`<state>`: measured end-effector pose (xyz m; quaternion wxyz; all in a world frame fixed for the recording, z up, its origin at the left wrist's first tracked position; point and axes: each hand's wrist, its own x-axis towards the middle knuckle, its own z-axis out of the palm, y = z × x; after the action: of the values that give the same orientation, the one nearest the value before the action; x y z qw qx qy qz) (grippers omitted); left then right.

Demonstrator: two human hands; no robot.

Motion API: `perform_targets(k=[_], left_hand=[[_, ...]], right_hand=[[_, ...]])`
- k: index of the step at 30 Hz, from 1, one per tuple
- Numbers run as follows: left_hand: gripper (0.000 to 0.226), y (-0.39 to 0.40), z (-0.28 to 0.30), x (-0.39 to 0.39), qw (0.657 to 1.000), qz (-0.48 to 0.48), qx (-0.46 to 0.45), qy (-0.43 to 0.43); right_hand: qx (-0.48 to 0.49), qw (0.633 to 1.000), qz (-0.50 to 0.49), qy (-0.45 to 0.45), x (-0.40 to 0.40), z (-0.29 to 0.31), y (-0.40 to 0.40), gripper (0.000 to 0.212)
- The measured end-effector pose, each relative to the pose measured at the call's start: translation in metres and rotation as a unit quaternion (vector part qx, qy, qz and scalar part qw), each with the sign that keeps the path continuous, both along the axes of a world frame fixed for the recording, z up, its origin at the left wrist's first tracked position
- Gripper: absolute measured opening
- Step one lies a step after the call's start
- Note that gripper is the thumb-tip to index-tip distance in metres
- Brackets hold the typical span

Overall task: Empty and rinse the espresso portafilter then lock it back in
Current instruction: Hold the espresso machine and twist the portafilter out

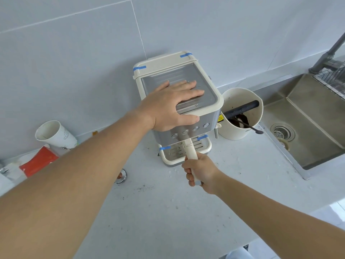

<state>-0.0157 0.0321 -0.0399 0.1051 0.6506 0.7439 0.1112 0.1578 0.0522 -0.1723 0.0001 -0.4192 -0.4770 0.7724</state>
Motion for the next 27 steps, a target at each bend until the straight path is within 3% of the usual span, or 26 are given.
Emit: perform_targets(k=[17,27], left_hand=[[0.074,-0.001,-0.002,0.002,1.0,0.006,0.002,0.003],[0.073,0.003,0.002,0.004,1.0,0.016,0.006,-0.012]], right_hand=[[0.032,0.998,-0.042,-0.019,-0.007,-0.004,-0.013,0.012],[-0.027,0.982,-0.185,0.036,-0.059,-0.006,-0.062,0.014]])
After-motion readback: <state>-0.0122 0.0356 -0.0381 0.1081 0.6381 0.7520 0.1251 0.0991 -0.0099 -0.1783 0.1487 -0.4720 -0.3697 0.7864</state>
